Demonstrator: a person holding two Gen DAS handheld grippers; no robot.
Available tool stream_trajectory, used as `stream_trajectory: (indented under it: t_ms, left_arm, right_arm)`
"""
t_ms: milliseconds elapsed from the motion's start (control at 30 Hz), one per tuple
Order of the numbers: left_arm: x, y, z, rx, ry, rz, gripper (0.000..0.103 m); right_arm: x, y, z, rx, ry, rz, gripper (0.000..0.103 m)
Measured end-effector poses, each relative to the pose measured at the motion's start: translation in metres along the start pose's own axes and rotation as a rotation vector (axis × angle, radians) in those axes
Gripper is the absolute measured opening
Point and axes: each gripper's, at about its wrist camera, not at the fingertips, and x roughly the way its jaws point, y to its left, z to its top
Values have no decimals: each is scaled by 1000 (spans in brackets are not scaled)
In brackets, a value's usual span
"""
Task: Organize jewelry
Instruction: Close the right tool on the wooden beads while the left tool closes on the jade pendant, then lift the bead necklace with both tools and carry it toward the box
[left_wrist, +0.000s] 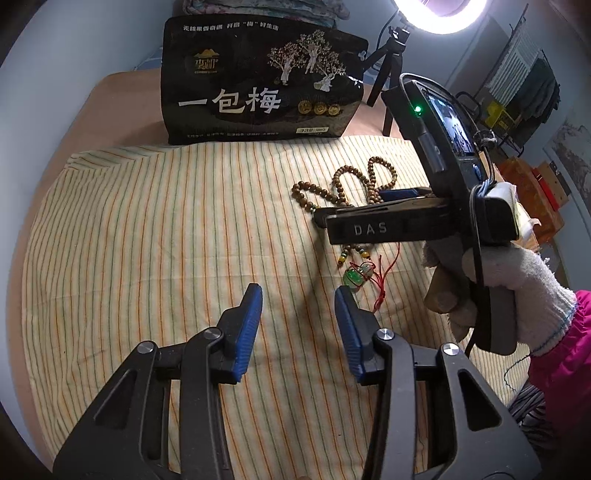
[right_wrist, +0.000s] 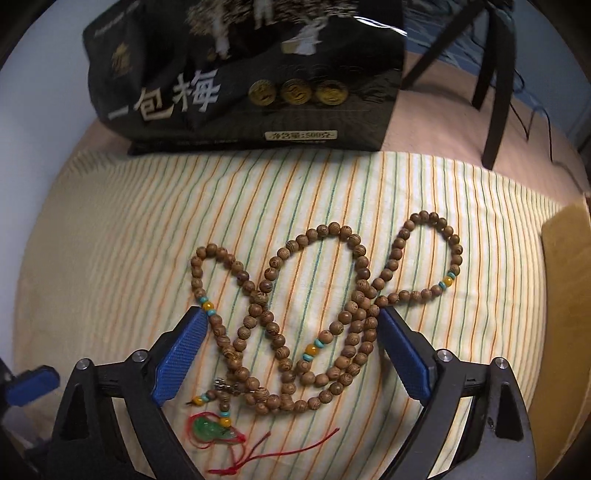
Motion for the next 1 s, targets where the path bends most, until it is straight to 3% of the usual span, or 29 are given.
stream_trajectory:
  t_ms: [200,400,467,633,800,1000]
  left_arm:
    - [10,-11,2,33,16,-16,42]
    - [35,-35,-1,115,64,-21,42]
    - [42,-44,0,139,74,-23,33]
    - [57,-59,2,195,80,-7,32]
    - [71,-64,6,221,86,22,32]
    - [86,-72,9,299,67,55,31]
  right_arm:
    - [4,2,-6,-26,-12,-89,90]
    - [-4,-11,-8,-34,-29,-107,59]
    - [-6,-17,-9,-52,-30,-105,49]
    - [-13,-35,-19,-66,-27,-98,20]
    - [-19,-55,-25,-33,-23,-72,11]
    - [-21,-64,-30,-22,-25,-57,11]
